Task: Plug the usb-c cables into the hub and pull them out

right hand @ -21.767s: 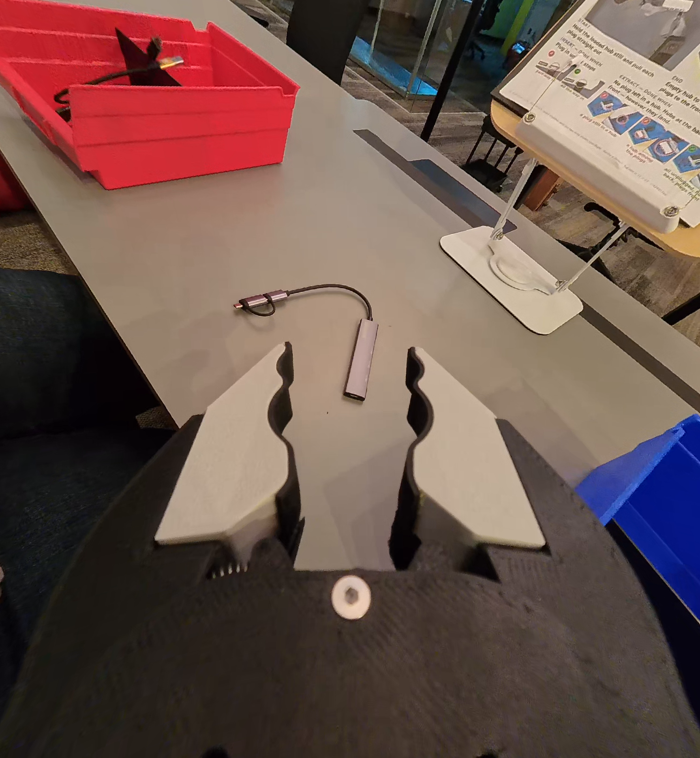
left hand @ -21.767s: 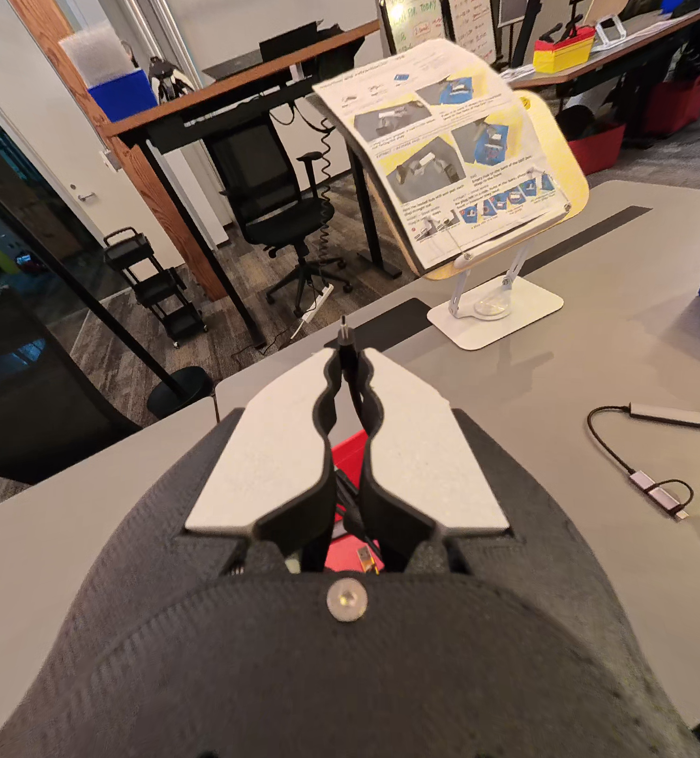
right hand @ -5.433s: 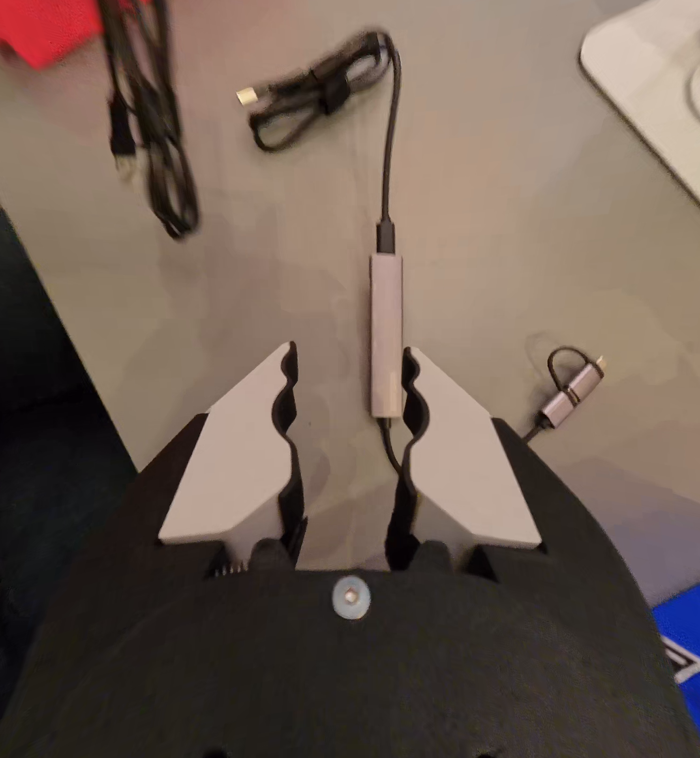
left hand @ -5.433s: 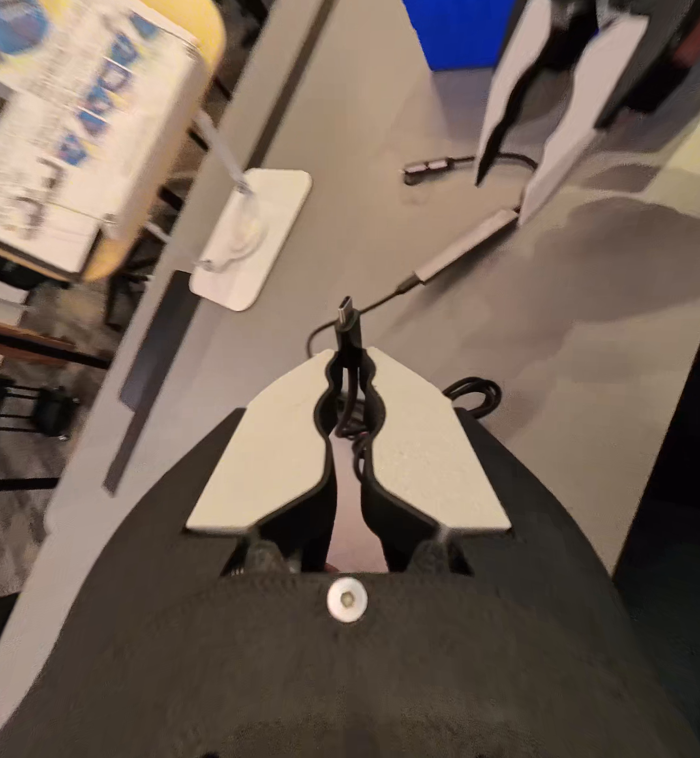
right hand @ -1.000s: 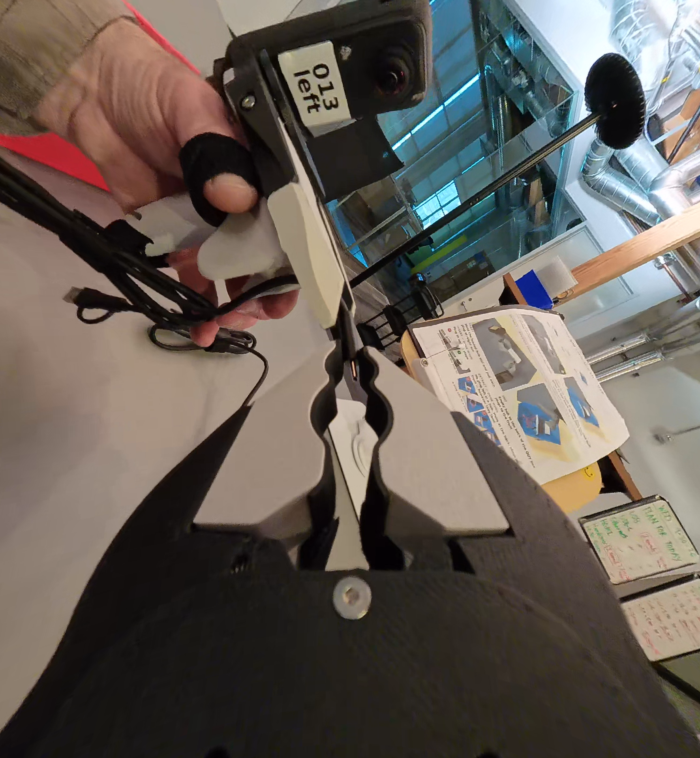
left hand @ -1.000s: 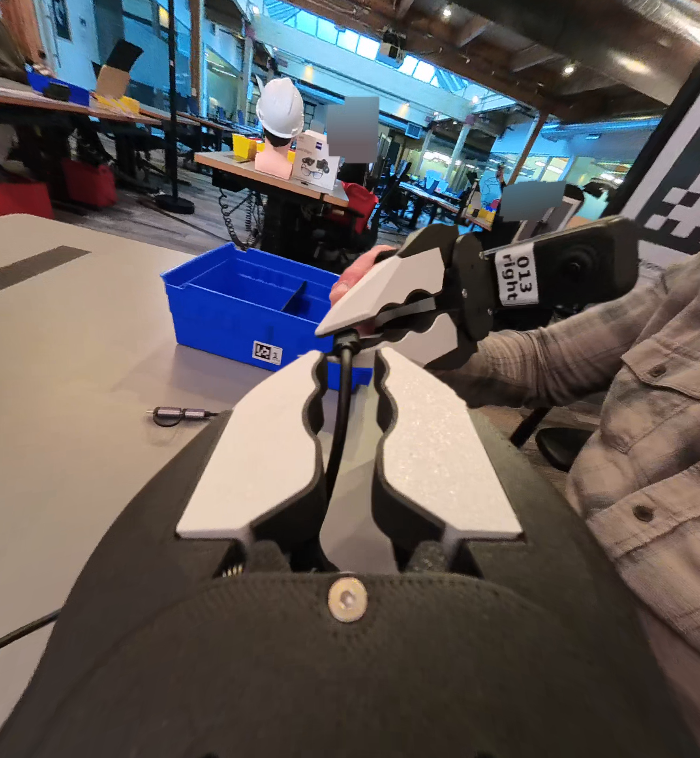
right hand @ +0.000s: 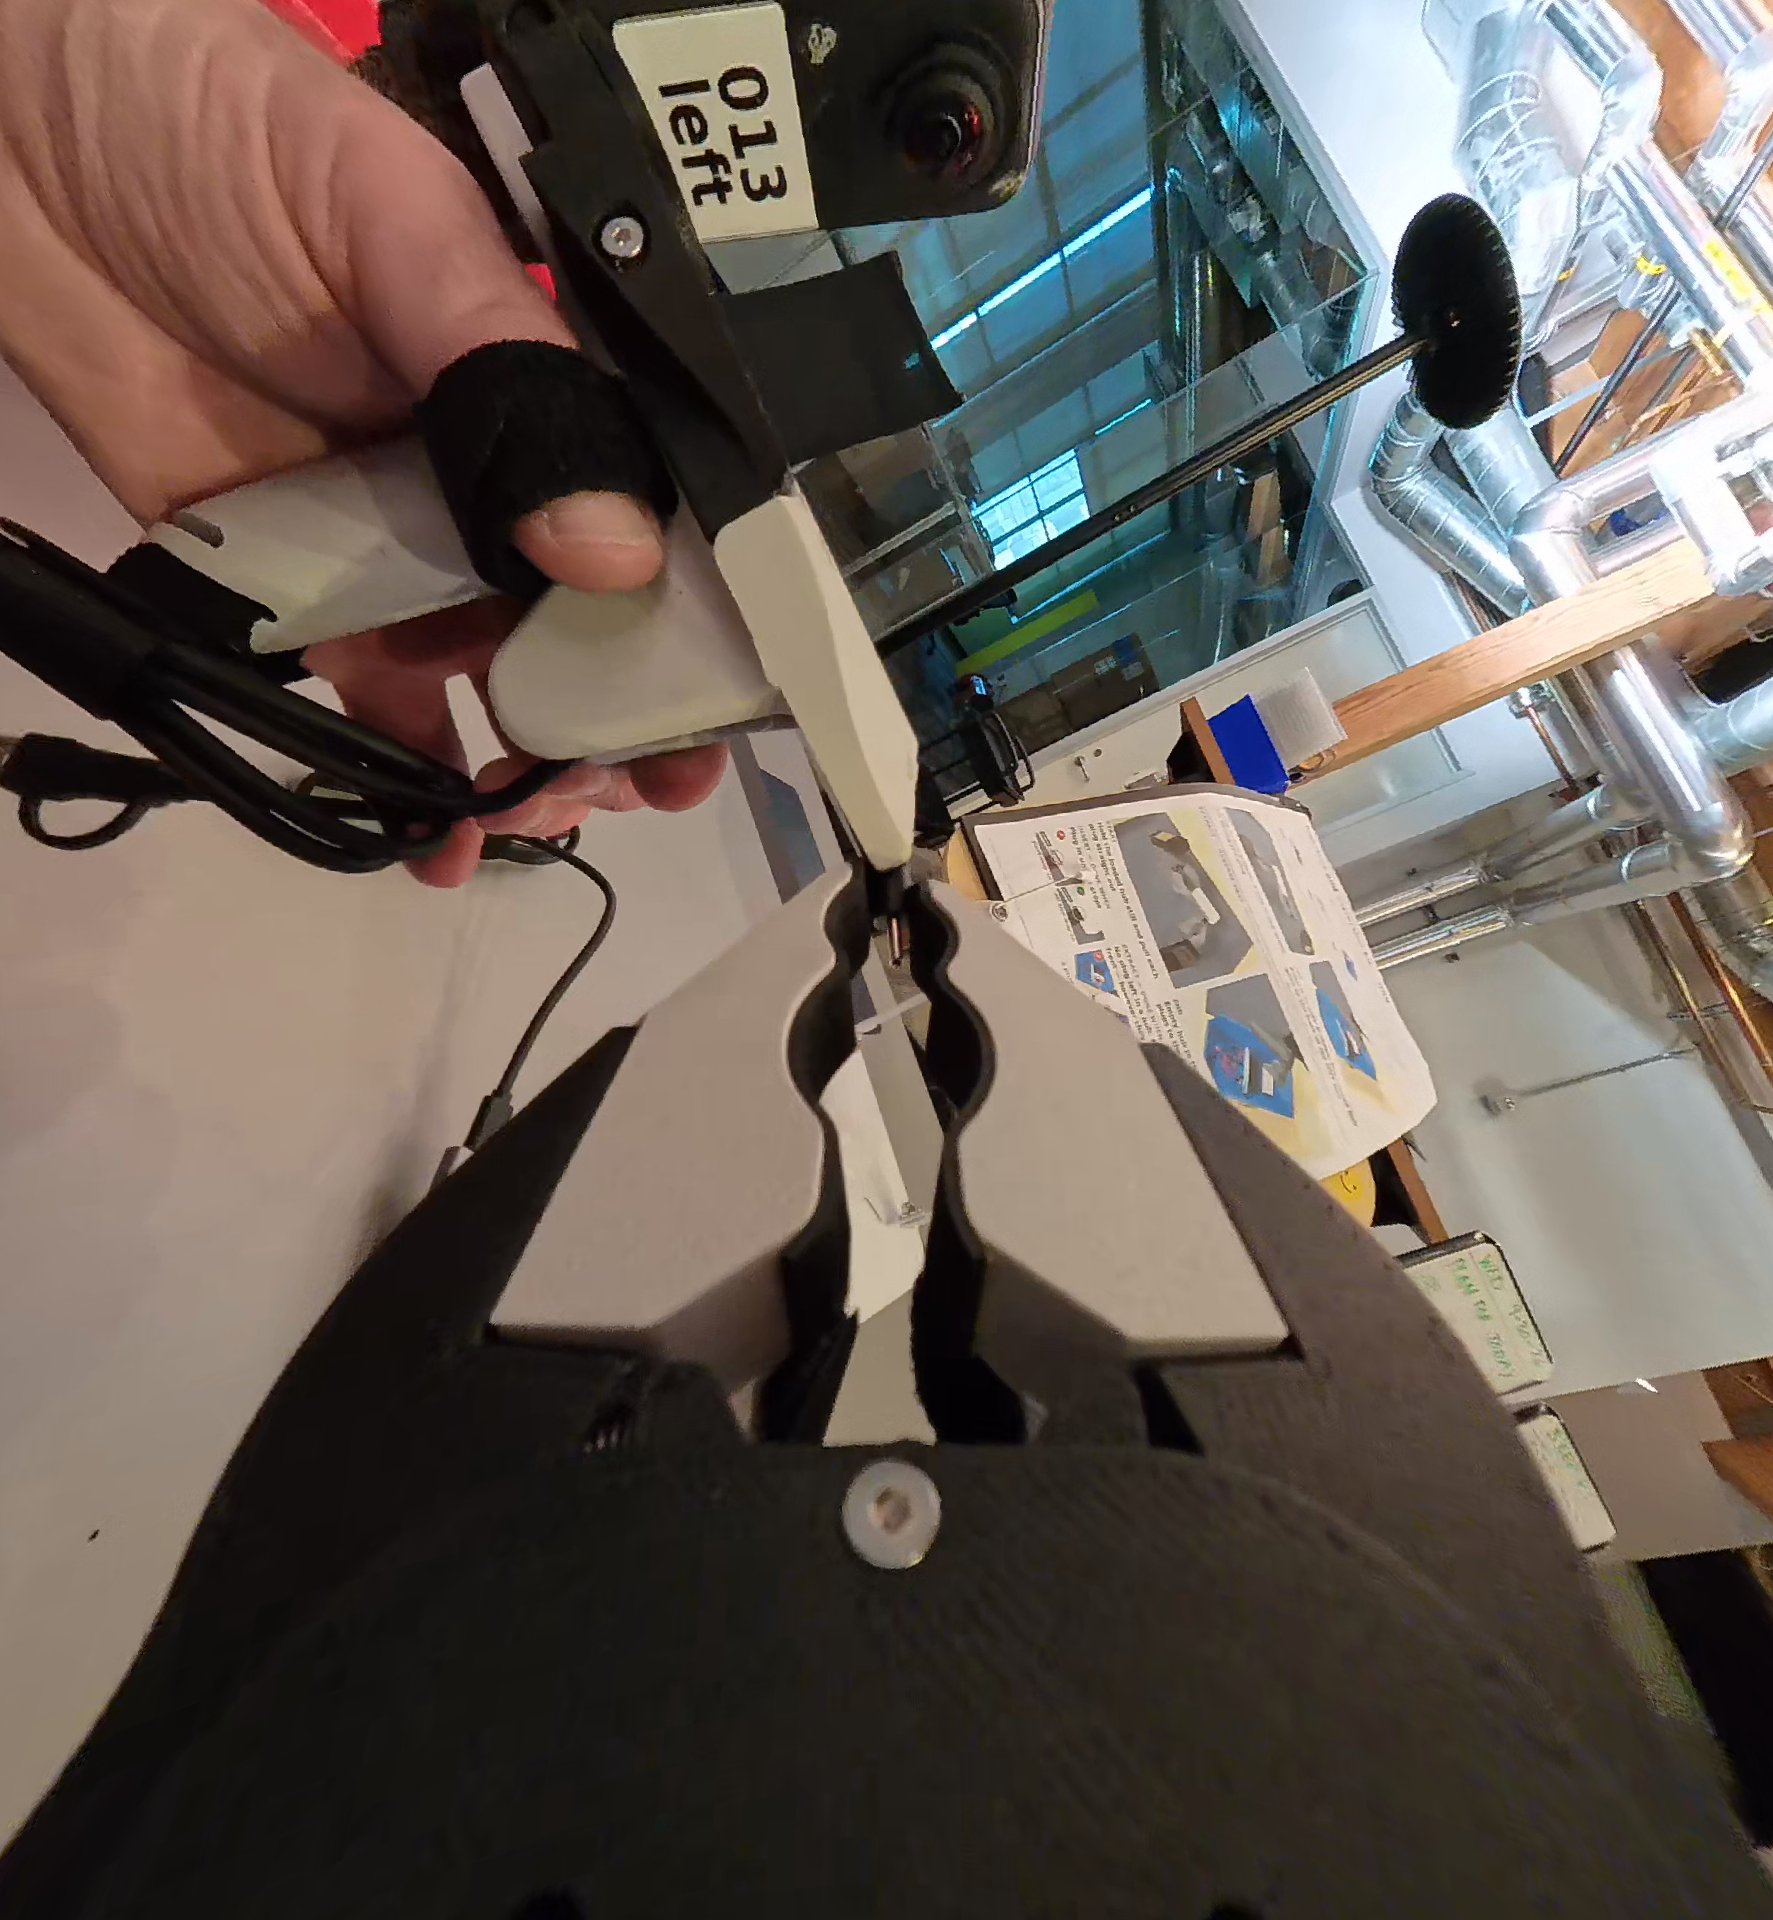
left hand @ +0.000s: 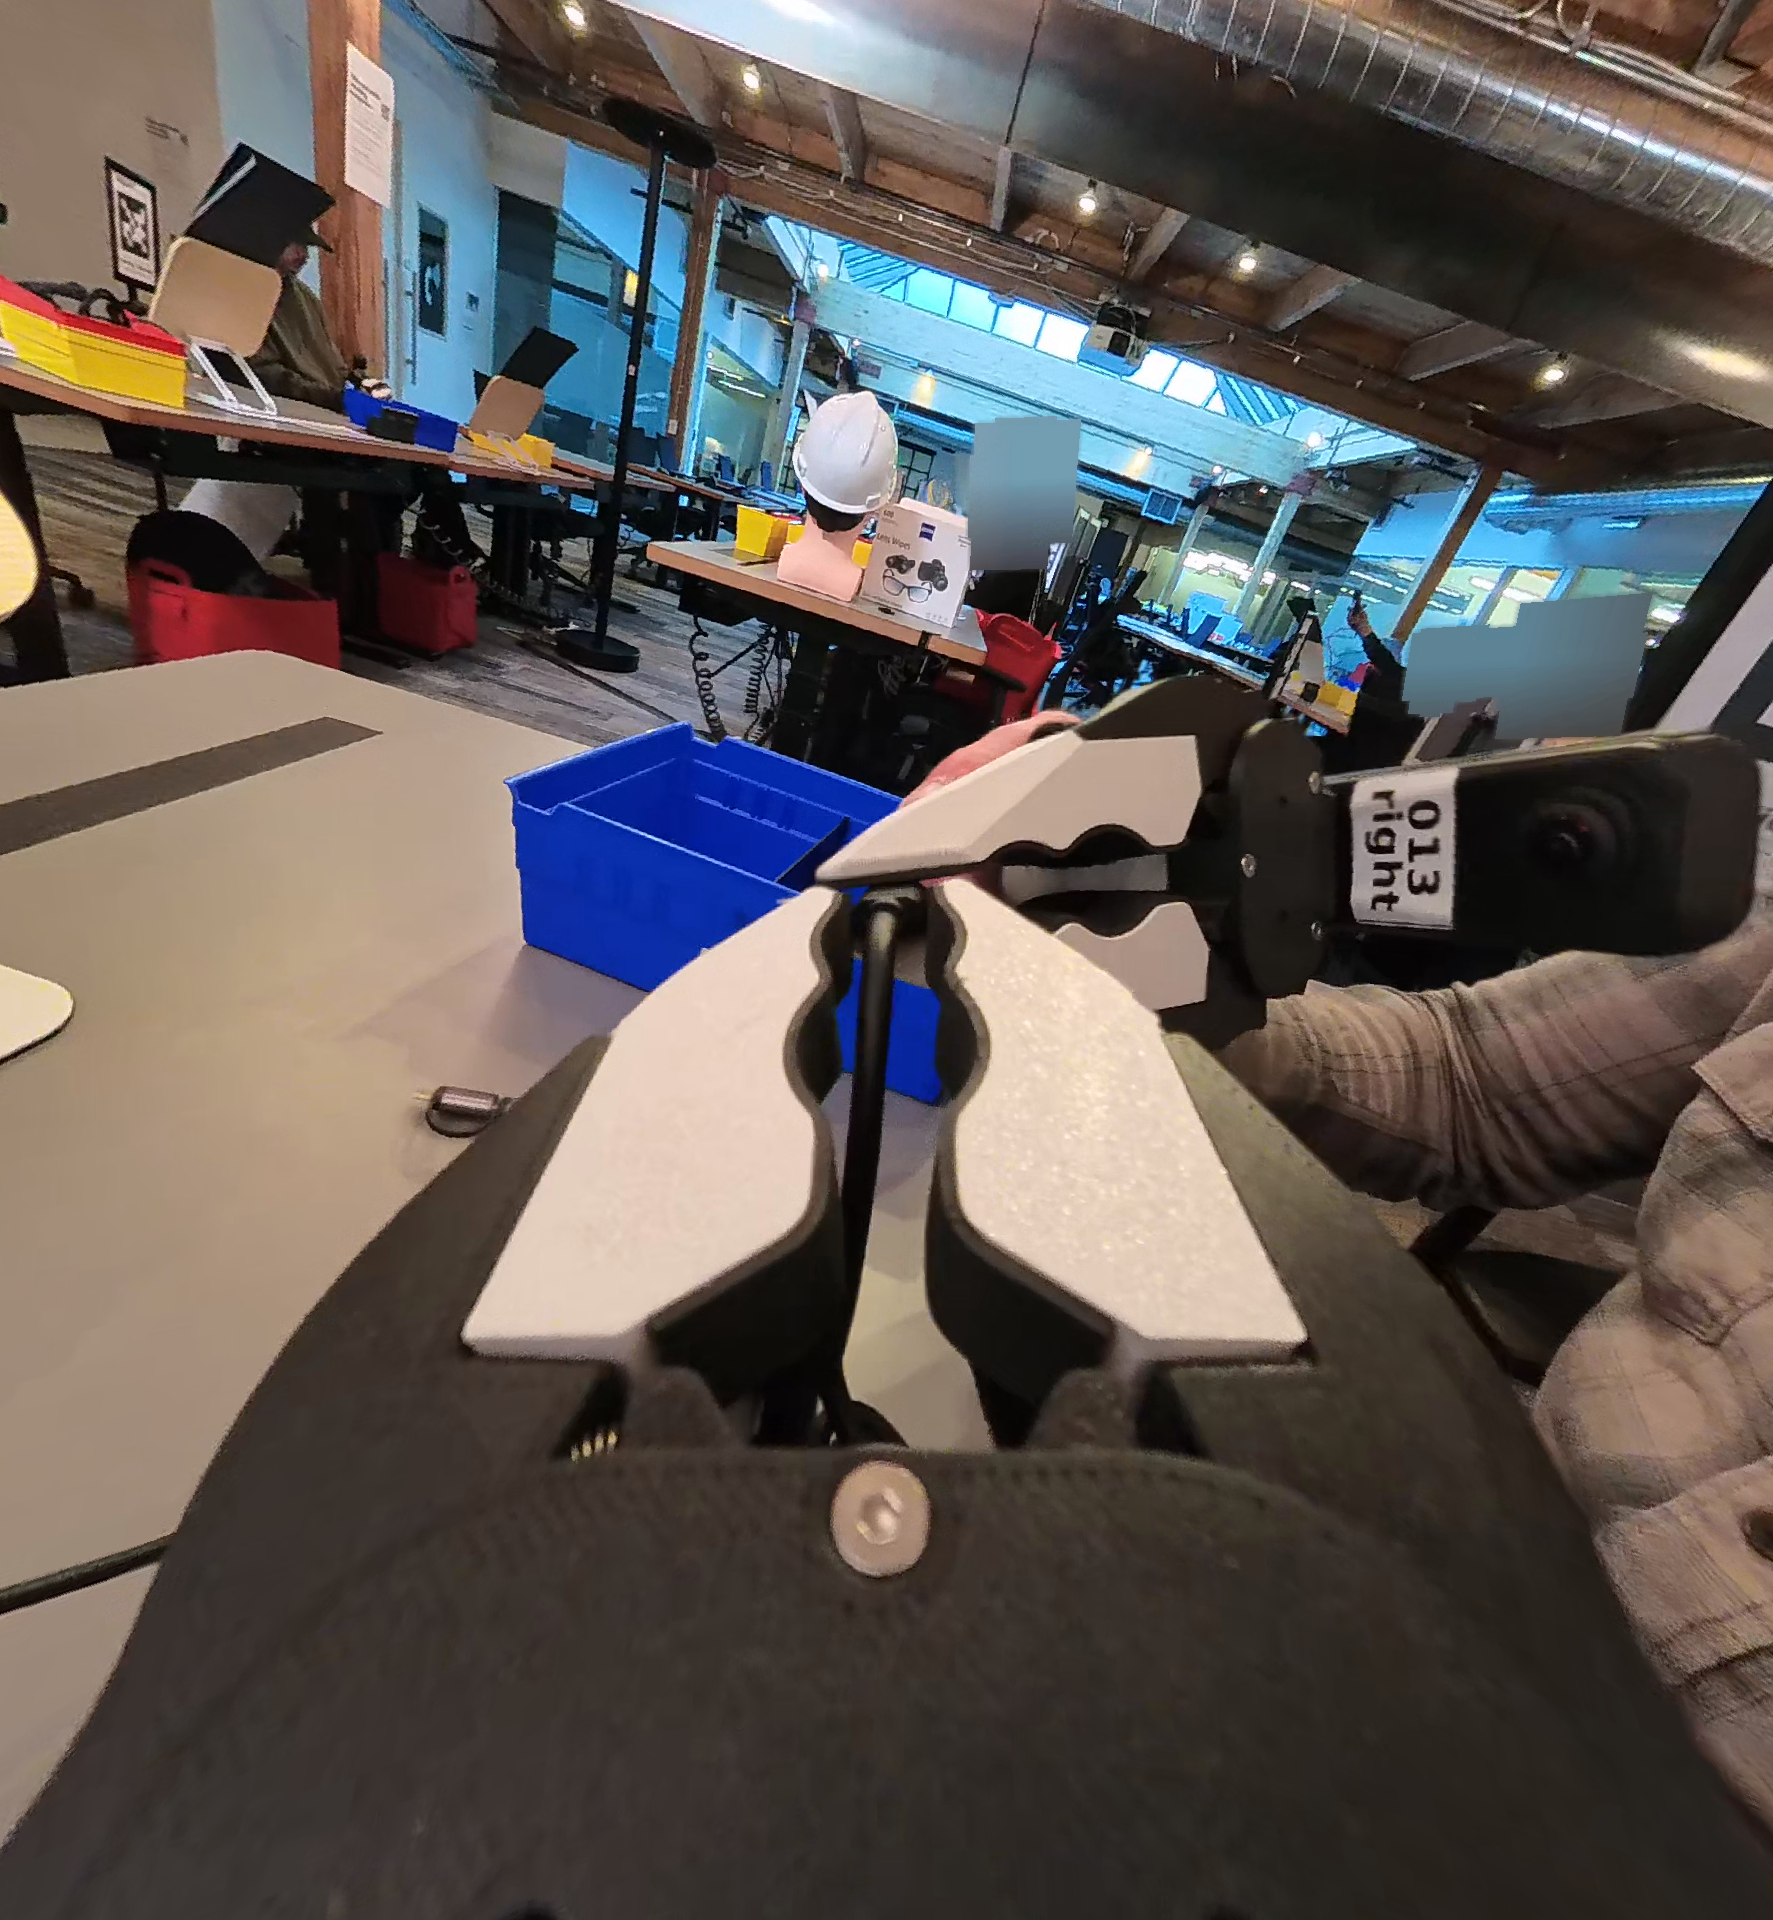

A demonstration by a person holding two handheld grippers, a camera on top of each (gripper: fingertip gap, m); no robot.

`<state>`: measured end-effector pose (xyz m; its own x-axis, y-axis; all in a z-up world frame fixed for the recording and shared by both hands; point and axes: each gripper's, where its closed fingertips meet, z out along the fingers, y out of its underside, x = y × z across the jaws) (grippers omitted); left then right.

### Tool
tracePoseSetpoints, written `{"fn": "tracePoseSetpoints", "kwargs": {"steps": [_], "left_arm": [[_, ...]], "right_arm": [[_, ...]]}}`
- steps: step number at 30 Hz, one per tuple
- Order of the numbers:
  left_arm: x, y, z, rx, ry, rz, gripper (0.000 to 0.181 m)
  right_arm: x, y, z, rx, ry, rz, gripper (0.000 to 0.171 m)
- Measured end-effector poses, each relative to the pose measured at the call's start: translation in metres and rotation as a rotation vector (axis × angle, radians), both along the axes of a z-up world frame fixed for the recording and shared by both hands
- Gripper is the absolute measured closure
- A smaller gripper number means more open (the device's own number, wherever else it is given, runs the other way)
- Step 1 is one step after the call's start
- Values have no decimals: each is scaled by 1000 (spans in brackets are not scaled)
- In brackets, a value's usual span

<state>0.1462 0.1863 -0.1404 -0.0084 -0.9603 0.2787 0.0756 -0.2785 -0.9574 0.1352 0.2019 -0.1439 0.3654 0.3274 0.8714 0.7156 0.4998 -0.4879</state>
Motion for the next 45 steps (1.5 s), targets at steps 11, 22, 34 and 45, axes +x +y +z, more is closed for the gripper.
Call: {"fn": "tracePoseSetpoints", "kwargs": {"steps": [11,22,34,45], "left_arm": [[-8,14,-5,44,34,80,169],[-19,22,-12,126,135,134,169],[-35,19,-19,164,194,155,169],[-46,12,-24,160,195,157,169]], "right_arm": [[5,8,-9,-67,-26,2,158],[37,13,-10,-224,-28,-59,159],[104,3,-174,-1145,-104,-348,150],[97,-9,-219,-1353,-101,-435,142]]}}
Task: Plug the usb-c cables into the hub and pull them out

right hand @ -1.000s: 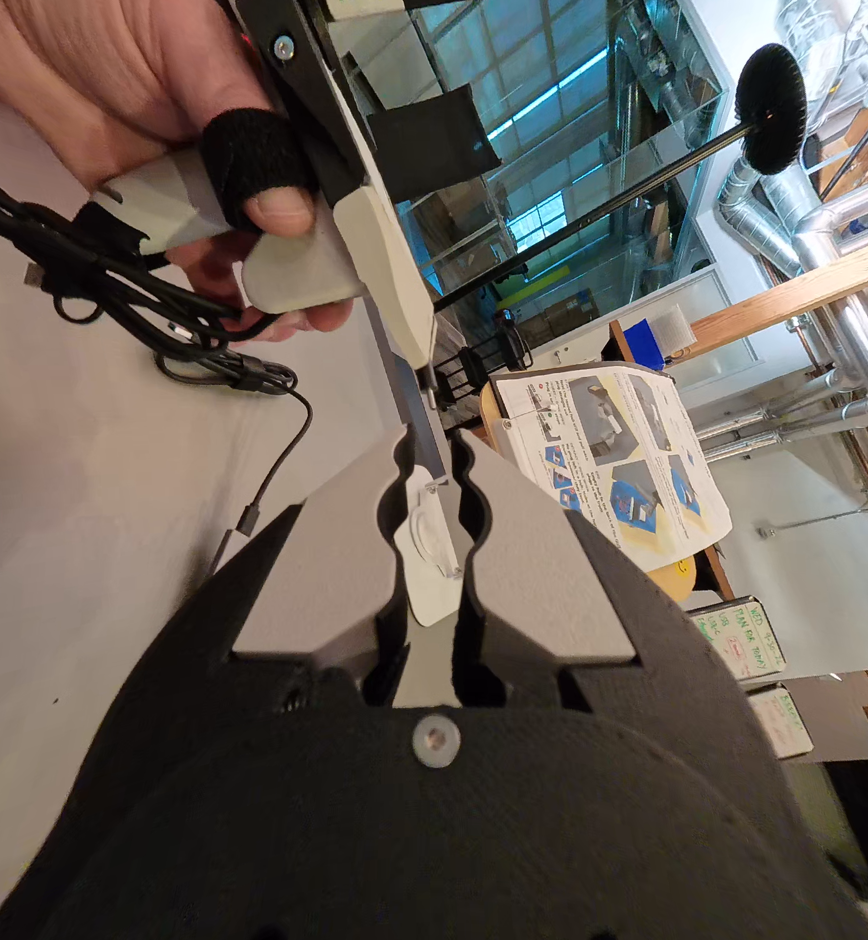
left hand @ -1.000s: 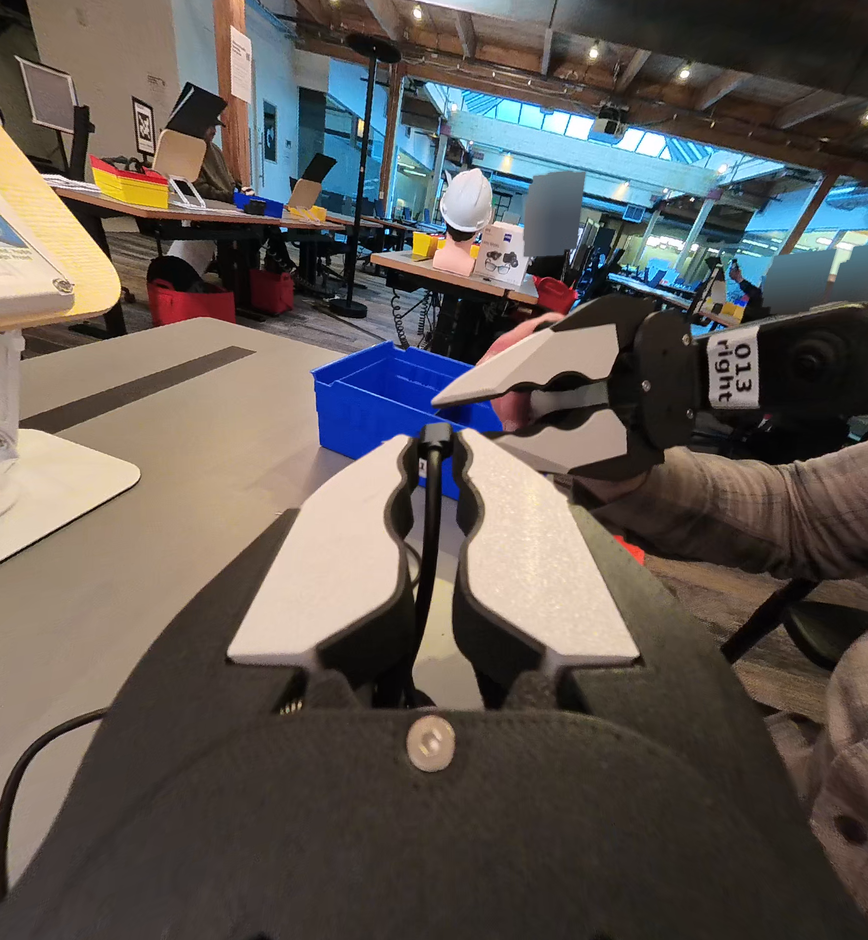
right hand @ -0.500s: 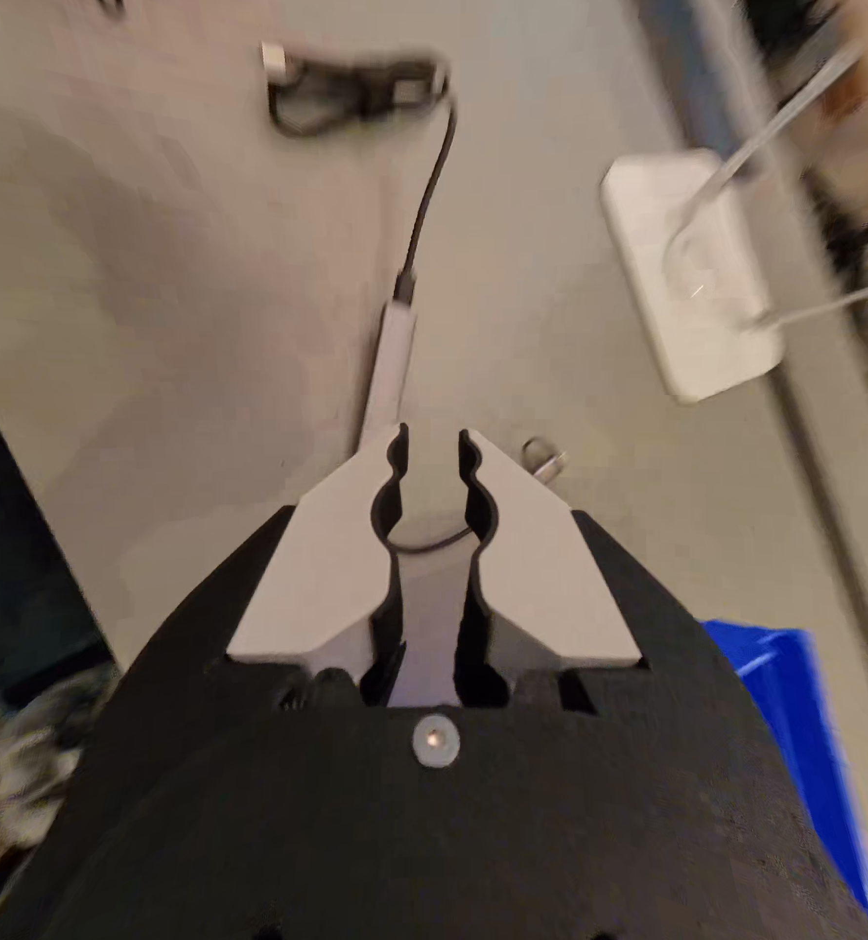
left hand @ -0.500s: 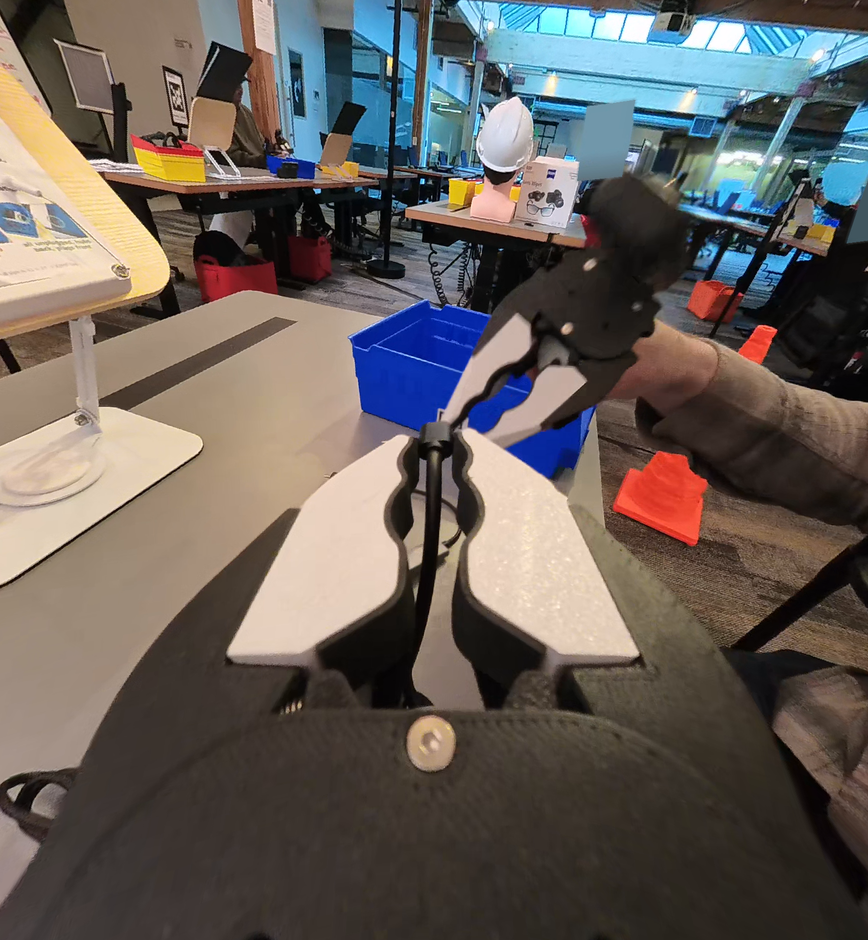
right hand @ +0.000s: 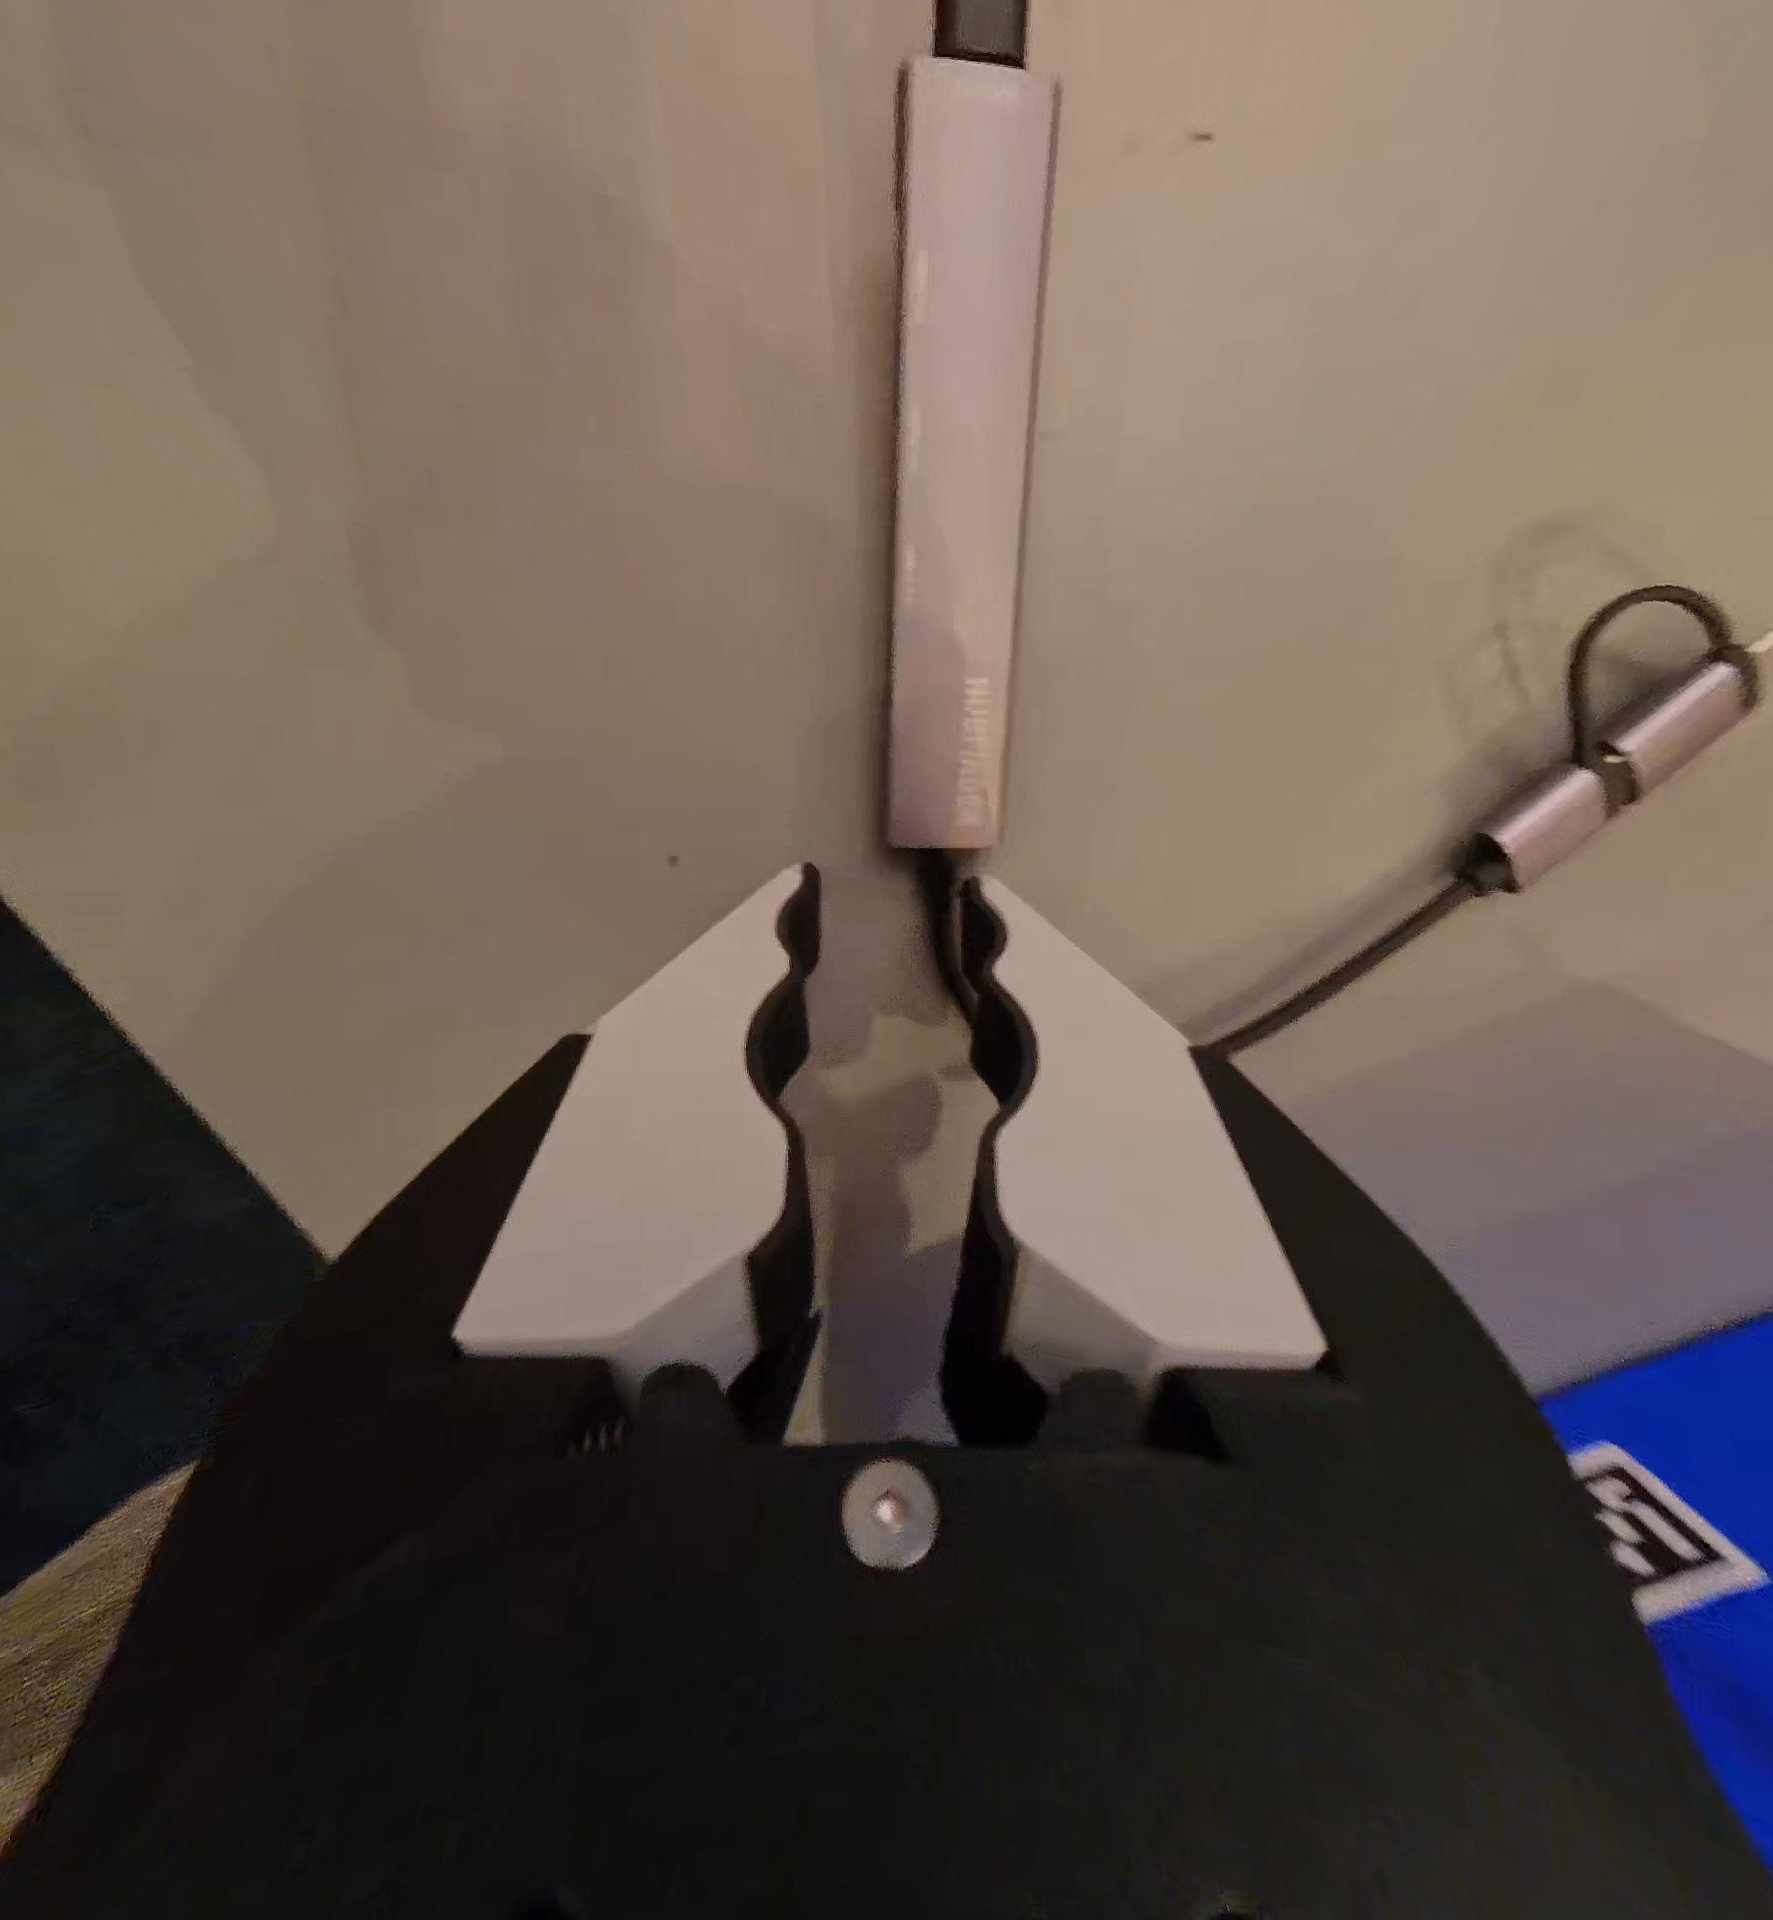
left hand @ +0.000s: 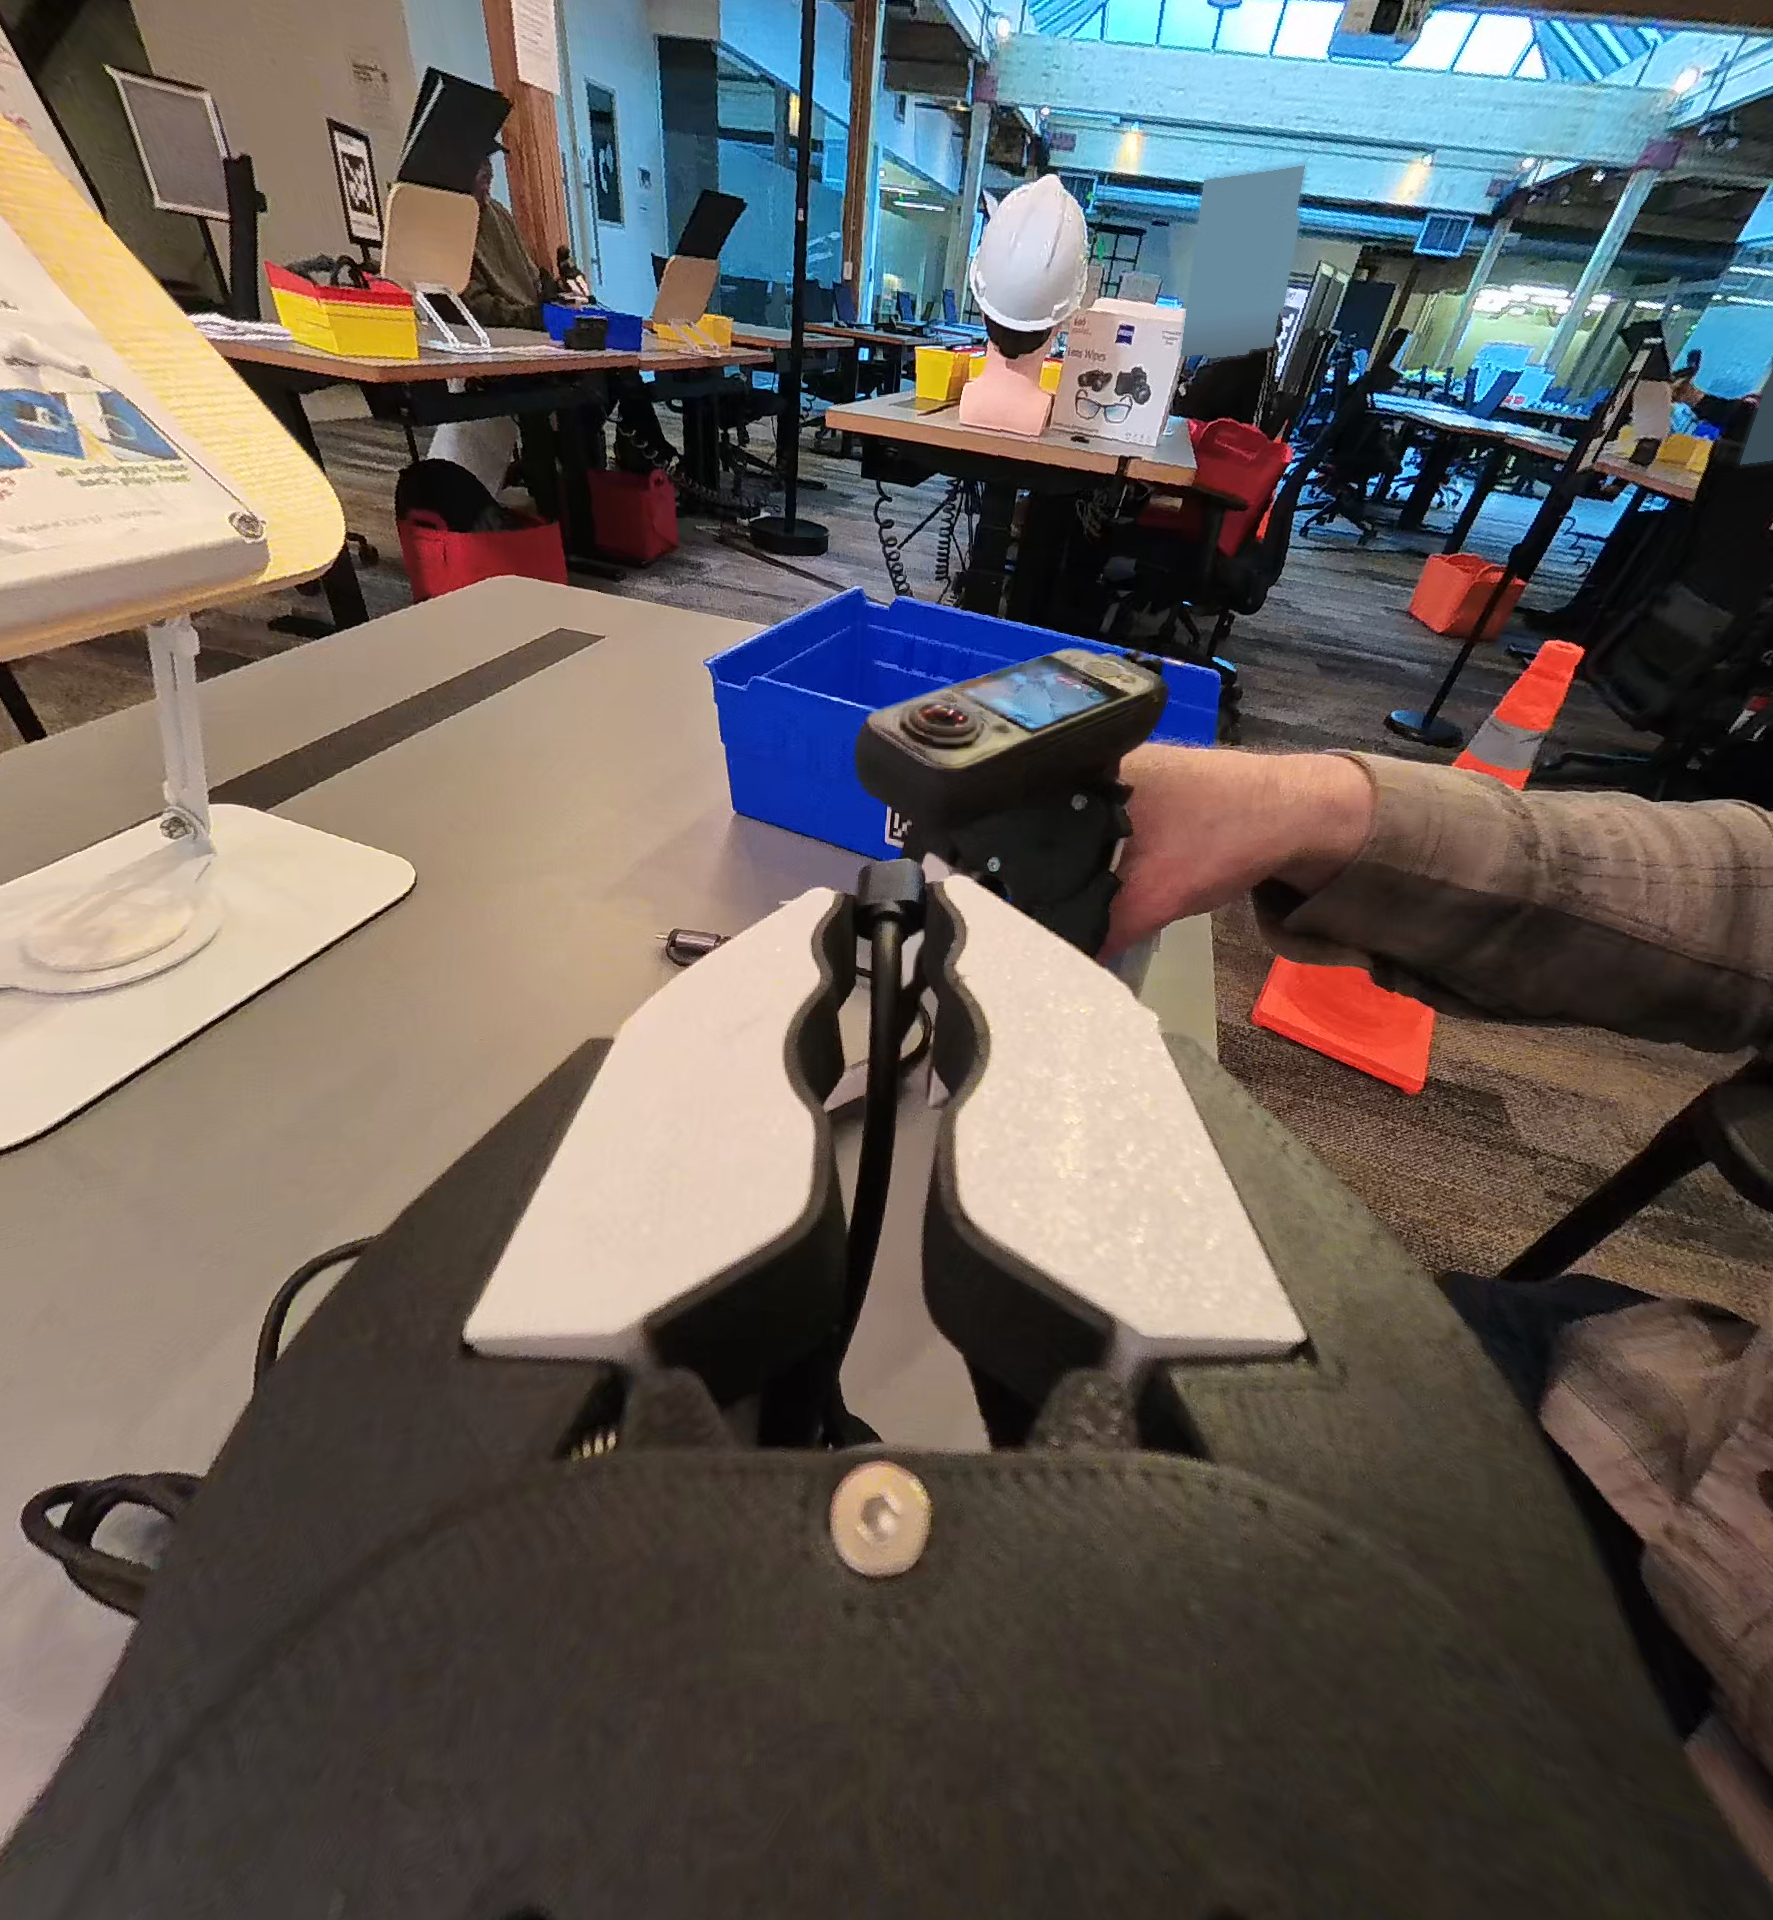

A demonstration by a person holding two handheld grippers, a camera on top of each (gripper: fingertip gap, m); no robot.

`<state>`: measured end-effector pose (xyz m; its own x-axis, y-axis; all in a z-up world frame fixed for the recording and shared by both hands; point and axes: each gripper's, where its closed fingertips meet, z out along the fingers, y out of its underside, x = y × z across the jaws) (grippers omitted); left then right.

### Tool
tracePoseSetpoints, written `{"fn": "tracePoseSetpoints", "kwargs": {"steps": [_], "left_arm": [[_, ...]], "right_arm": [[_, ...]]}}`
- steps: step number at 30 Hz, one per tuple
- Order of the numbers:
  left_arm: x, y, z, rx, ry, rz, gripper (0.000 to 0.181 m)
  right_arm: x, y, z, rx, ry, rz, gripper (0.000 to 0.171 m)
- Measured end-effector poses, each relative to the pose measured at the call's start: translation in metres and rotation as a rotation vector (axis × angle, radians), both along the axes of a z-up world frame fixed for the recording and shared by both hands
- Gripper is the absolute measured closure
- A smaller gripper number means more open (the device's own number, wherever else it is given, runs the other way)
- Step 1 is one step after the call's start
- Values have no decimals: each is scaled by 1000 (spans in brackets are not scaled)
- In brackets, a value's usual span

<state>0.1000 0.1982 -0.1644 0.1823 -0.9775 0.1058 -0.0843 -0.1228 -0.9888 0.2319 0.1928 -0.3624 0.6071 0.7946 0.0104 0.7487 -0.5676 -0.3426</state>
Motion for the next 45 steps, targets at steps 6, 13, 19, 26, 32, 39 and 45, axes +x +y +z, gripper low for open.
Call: {"fn": "tracePoseSetpoints", "kwargs": {"steps": [6,13,19,26,32,39,45], "left_arm": [[-4,-2,-2,-6,-7,0,169],[-13,-4,-1,-4,-15,12,169],[-20,-6,1,2,-19,18,169],[-20,-9,4,12,-24,10,169],[-20,-10,6,13,-30,5,170],[-26,-4,2,6,-29,14,169],[-31,7,-3,20,-14,53,169]], "right_arm": [[-39,-23,5,-124,193,-37,139],[-72,-32,17,-84,307,-6,132],[-69,-9,34,11,295,48,115],[-89,17,27,-237,510,33,115],[-114,29,18,-389,667,55,130],[-126,30,27,-521,854,53,154],[-128,38,71,-507,1074,31,156]]}}
